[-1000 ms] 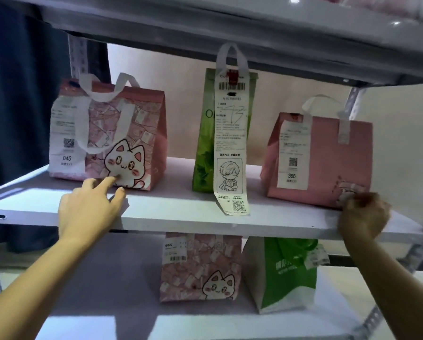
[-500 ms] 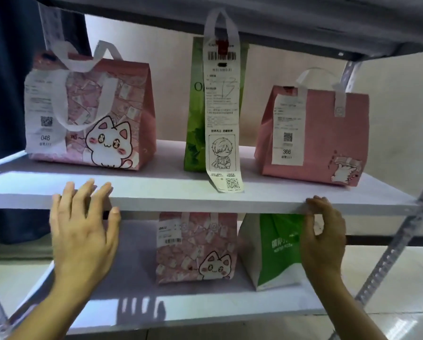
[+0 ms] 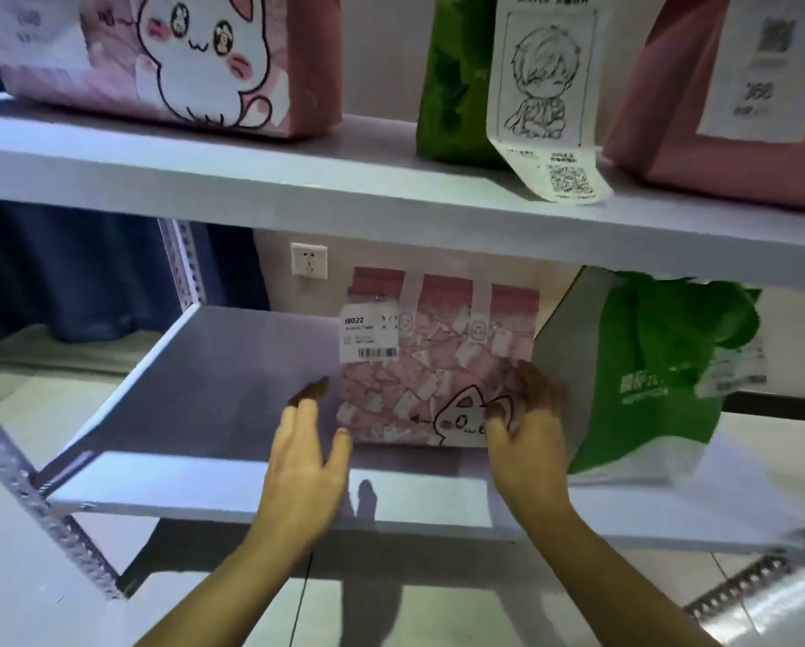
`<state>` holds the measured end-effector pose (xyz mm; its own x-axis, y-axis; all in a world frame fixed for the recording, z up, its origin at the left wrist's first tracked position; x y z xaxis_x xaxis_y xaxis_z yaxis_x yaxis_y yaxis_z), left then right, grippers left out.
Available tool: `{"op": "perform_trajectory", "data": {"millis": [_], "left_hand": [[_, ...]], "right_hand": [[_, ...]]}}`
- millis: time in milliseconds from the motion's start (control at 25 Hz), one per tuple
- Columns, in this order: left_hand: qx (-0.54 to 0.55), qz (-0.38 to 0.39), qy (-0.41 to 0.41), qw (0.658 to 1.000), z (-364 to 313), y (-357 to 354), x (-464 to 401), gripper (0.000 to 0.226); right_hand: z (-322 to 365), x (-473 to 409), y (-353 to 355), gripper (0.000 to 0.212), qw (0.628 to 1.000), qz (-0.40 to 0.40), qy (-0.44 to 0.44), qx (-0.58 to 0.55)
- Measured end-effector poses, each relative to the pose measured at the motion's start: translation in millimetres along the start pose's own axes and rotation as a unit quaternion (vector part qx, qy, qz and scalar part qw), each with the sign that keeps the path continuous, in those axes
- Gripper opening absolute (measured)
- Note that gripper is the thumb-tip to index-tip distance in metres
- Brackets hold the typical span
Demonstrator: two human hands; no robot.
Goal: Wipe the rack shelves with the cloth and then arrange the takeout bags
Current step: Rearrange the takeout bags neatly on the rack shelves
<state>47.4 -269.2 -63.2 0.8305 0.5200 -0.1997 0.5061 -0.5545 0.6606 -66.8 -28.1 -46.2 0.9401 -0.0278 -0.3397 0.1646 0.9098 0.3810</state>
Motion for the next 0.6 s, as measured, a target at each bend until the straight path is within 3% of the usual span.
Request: {"op": "perform_trajectory", "data": {"millis": [80, 160, 240, 360, 480, 600], "left_hand": [[0.056, 0.033, 0.1, 0.993, 17.2, -23.6, -14.6, 0.053], [0.089, 0.04, 0.111, 0.989, 21.8, -39.0, -24.9, 0.053], [0.097, 0.036, 0.089, 0.991, 18.7, -45.5, -27.6, 0.037], [0.078, -0.007, 0.105, 0.991, 26.9, -47.3, -16.1, 0.026], [0.08, -0.003, 0.124, 0.989, 29.3, -53.7, 1.9, 0.023], [0.134, -0.003, 0.137, 0.981, 32.3, -54.8, 5.7, 0.025]], "right_hand": [[-7.2, -0.9, -6.2, 0.055, 0.997, -0.07, -0.013, -0.04], [-17.0, -2.1, -5.9, 0.065, 0.989, -0.129, -0.027, -0.066], [-32.0, -6.5, -7.0, 0.072, 0.988, -0.12, -0.06, -0.073], [-51.9, -19.8, -18.8, 0.076, 0.988, -0.045, -0.087, -0.116], [-65.1, -35.1, -25.7, 0.051, 0.971, -0.017, -0.148, -0.186], [-68.2, -34.0, -33.5, 0.022, 0.966, -0.012, -0.135, -0.222]]}}
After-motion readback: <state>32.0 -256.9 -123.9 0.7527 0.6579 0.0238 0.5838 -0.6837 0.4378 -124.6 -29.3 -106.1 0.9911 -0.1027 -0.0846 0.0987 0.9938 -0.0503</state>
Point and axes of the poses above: each hand's wrist, its own x-axis away from the middle knuckle, its own y-axis out of the back of the hand, z = x × y, the point moved 7 cm from there along -x, towards the middle knuckle, and after that the axes turned 9 degrees about -x, right-handed, at the moved point
